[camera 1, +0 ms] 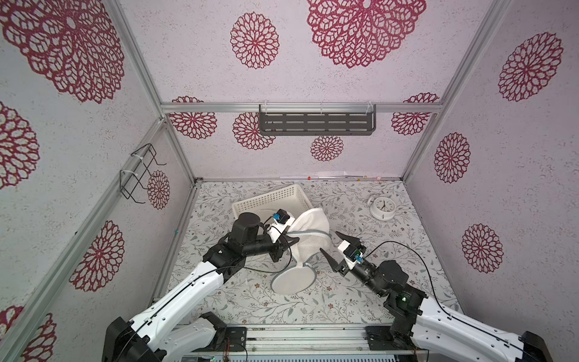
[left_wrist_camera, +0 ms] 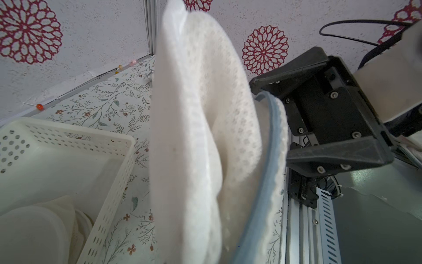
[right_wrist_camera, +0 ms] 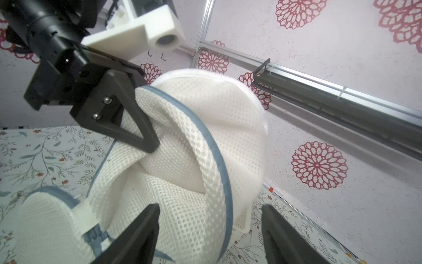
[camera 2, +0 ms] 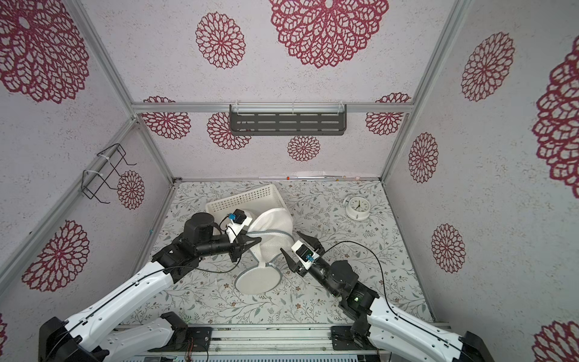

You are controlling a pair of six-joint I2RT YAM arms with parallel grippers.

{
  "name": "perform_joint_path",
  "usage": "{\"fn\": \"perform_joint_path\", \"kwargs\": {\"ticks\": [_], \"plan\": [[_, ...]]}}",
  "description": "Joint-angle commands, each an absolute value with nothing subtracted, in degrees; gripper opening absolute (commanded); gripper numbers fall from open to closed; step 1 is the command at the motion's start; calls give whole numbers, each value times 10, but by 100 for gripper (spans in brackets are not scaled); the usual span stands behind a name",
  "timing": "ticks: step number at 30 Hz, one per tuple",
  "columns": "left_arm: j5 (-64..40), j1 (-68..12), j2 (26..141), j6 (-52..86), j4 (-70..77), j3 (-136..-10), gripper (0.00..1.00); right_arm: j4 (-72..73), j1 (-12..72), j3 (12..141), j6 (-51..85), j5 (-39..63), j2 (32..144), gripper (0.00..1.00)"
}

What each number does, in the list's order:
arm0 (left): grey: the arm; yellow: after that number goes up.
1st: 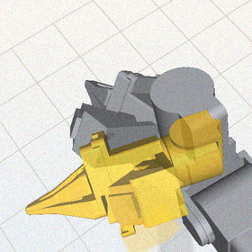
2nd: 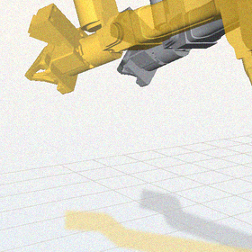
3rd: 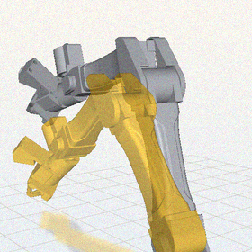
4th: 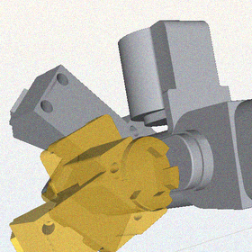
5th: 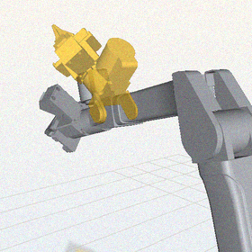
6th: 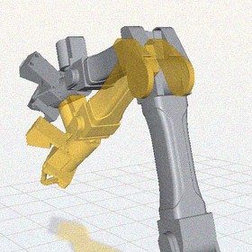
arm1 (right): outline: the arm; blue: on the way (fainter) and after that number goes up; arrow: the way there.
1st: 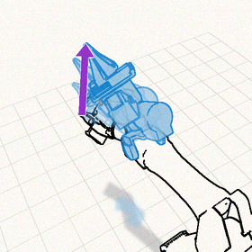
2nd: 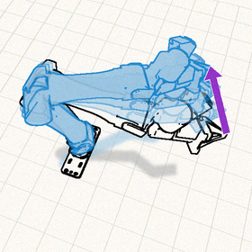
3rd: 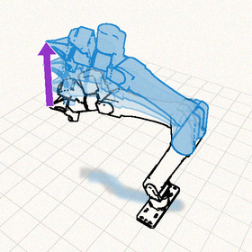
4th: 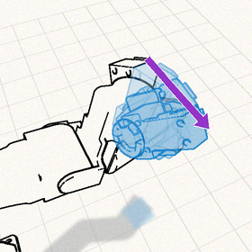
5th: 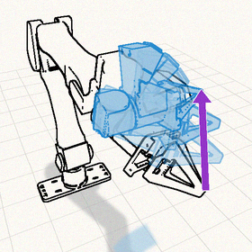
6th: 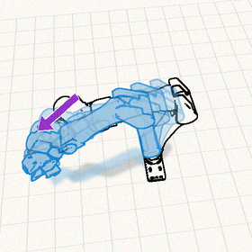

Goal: Turn the laundry bag inside out
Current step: Turn over the laundry bag.

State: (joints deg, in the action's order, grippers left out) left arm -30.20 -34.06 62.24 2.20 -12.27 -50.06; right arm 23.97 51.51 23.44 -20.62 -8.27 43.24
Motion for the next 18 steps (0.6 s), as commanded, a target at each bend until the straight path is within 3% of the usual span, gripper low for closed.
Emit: {"fn": "perform_joint_path", "kwargs": {"ticks": [1, 7, 10, 18], "plan": [[-321, -337, 620, 26, -110, -504, 0, 312, 516, 257, -214, -96, 453, 57], [-329, -337, 612, 11, -119, -503, 0, 313, 516, 266, -204, -97, 468, 25], [-330, -337, 614, -5, -138, -507, 0, 306, 514, 271, -191, -113, 461, 0], [-312, -340, 633, -102, -243, -524, 0, 199, 496, 340, -132, -150, 433, 0]]}}
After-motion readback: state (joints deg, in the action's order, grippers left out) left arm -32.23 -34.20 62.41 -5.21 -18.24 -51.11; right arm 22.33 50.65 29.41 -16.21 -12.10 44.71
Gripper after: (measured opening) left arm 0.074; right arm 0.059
